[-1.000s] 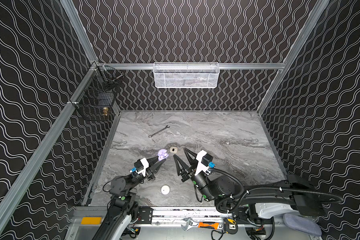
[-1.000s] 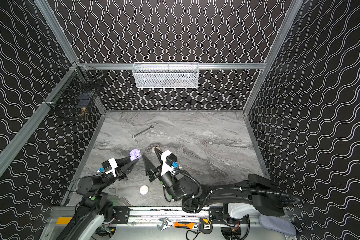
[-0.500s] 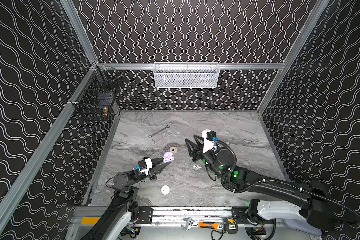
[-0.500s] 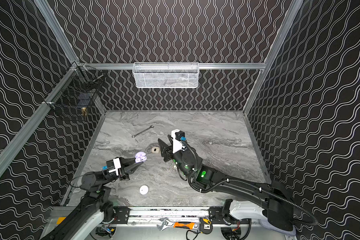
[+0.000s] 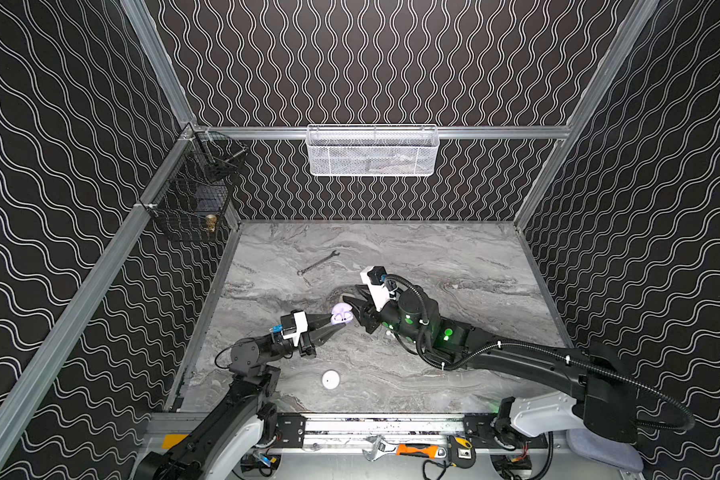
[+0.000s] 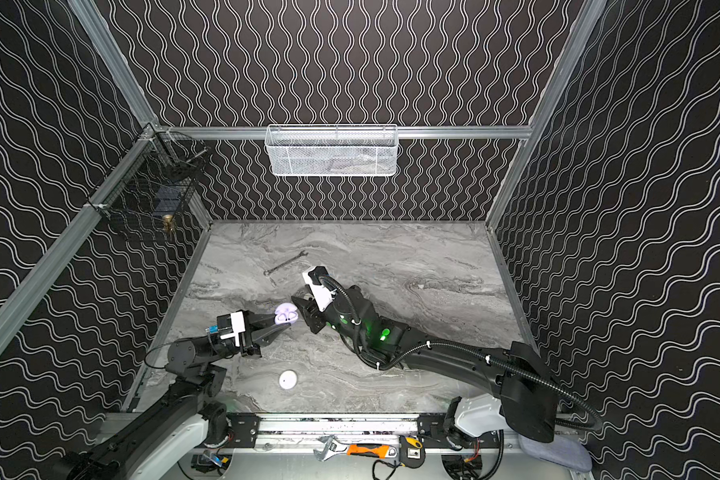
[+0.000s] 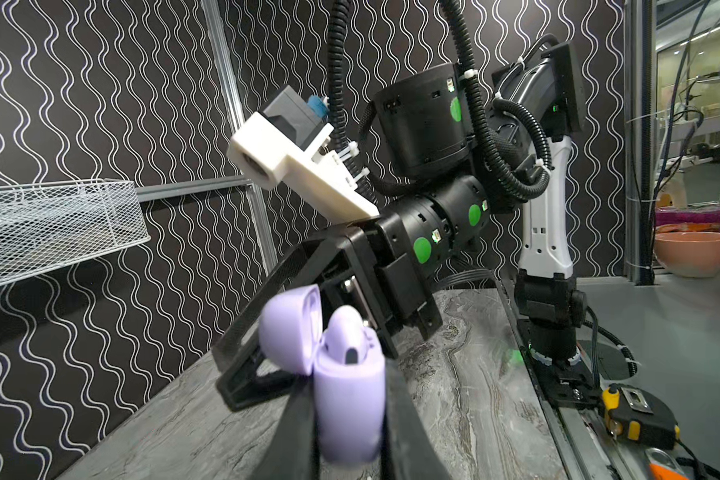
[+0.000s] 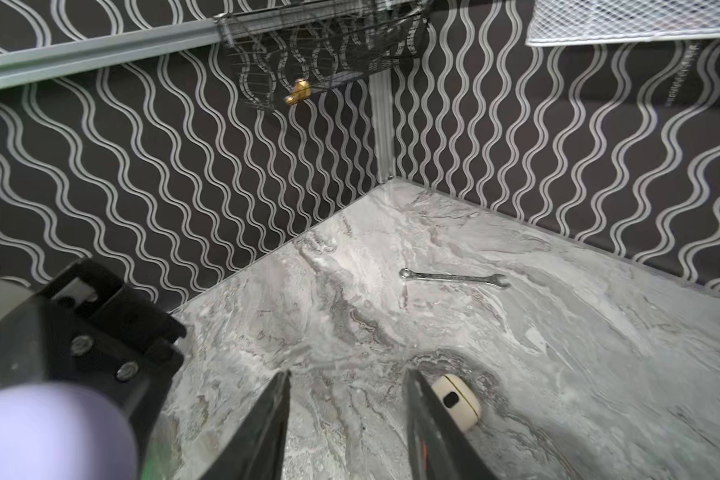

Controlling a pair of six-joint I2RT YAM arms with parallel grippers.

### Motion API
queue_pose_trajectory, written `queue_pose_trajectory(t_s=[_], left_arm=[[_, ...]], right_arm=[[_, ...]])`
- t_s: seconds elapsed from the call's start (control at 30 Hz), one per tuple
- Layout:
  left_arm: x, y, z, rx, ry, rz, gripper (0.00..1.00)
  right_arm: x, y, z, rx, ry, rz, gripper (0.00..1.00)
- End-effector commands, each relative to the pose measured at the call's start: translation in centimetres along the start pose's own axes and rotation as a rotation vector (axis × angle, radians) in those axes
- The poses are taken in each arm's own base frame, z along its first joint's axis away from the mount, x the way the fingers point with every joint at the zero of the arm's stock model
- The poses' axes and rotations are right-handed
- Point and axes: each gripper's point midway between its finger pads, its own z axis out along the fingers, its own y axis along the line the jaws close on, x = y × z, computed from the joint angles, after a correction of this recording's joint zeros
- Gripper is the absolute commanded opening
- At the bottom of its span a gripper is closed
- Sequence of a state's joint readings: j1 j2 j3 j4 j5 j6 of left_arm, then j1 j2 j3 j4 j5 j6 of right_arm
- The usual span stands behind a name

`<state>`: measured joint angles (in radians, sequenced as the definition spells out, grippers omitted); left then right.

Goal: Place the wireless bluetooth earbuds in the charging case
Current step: 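Push the lilac case lid shut with the right gripper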

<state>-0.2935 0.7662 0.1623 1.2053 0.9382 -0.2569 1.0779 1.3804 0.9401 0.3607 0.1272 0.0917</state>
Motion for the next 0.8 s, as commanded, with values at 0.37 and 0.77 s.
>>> queue_pose_trajectory(t_s=[0.37, 0.77], left_arm=[[-0.4, -0.4, 0.3, 0.005, 0.011, 0.028, 0.00], [0.3, 0.8, 0.3, -0.056, 0.049, 0.015, 0.00]], right_arm=[[-4.8, 3.9, -2.9, -0.224, -0.192, -0.074, 0.46], [-5.1, 5.9, -4.6, -0.346, -0.233, -0.084, 0.45]])
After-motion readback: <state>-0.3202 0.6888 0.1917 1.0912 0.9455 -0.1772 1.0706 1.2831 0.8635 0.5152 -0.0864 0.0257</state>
